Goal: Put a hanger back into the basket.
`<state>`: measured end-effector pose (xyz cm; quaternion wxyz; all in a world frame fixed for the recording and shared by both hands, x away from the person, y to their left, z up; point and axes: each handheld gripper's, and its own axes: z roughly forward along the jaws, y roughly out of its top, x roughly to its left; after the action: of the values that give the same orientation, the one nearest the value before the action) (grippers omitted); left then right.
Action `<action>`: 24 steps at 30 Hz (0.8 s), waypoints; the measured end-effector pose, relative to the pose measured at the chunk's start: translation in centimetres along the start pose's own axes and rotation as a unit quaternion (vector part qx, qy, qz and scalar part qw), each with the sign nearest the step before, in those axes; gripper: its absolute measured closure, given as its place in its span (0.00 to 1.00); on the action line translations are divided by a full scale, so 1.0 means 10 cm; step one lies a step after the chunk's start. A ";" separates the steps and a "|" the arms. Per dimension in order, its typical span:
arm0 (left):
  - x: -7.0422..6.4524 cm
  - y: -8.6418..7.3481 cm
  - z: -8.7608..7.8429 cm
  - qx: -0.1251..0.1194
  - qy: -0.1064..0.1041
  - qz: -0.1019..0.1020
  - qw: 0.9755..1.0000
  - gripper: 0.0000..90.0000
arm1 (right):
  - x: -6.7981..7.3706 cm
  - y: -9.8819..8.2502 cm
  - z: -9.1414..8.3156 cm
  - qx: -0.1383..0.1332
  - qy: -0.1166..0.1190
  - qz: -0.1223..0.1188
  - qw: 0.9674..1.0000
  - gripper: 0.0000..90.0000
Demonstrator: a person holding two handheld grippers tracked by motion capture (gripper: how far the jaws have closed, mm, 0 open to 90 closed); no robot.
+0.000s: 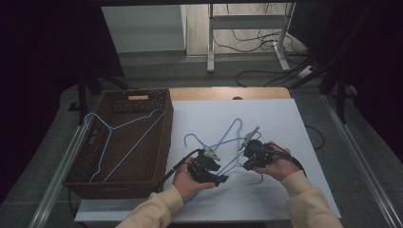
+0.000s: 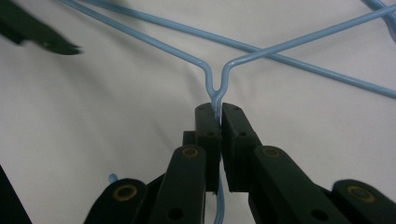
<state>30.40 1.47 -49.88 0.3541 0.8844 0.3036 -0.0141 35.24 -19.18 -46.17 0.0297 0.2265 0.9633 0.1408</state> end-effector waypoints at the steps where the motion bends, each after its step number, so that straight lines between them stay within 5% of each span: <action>1: 0.02 0.00 0.03 0.003 0.001 -0.001 1.000 0.54 | 0.00 0.00 0.00 0.000 -0.001 -0.001 1.000 0.96; 12: 0.05 0.01 0.20 0.026 0.000 0.009 1.000 0.89 | 0.02 0.02 -0.06 -0.007 -0.001 0.000 1.000 0.96; 18: 0.07 0.02 0.16 0.027 -0.003 0.004 1.000 0.95 | 0.03 0.03 -0.09 -0.013 0.000 -0.001 1.000 0.96; 21: 0.08 0.02 0.12 0.023 -0.004 0.000 1.000 0.96 | 0.02 0.02 -0.14 -0.031 0.009 0.003 0.999 0.94; 24: 0.10 0.03 0.07 0.016 -0.005 -0.007 1.000 0.96 | -0.02 0.01 -0.23 -0.080 0.028 0.023 0.996 0.82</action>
<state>31.46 1.39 -50.42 0.3414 0.8879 0.3074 -0.0256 35.17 -19.83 -43.90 0.0176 0.2416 0.9439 0.2247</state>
